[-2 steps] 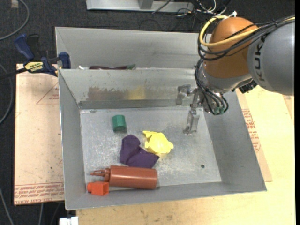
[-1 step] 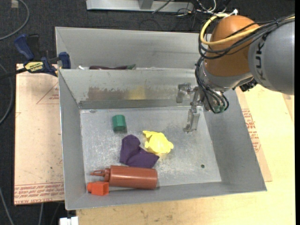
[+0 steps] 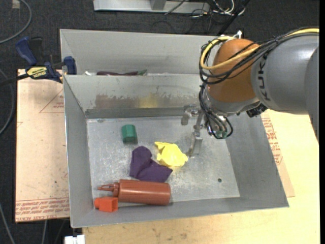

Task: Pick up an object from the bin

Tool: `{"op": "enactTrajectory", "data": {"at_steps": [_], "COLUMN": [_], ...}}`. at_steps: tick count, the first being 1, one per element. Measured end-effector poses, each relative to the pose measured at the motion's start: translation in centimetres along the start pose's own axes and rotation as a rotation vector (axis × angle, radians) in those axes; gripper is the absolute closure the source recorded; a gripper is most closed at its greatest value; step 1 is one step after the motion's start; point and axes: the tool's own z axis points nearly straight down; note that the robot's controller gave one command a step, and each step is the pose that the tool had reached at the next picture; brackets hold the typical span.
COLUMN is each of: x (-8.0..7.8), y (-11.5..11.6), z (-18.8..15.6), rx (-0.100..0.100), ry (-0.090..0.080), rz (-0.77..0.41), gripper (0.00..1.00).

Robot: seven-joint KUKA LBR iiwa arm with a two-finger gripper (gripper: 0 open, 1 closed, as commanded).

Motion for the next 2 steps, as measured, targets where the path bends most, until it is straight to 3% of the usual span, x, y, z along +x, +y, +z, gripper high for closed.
{"op": "enactTrajectory", "data": {"at_steps": [1,2], "x": [2.71,2.8], "y": [0.81,1.69], "z": [1.07,0.65], "rx": [0.0,-0.001], "ry": [0.012,-0.001], "rz": [0.011,0.053], "gripper": [0.0,0.0]}}
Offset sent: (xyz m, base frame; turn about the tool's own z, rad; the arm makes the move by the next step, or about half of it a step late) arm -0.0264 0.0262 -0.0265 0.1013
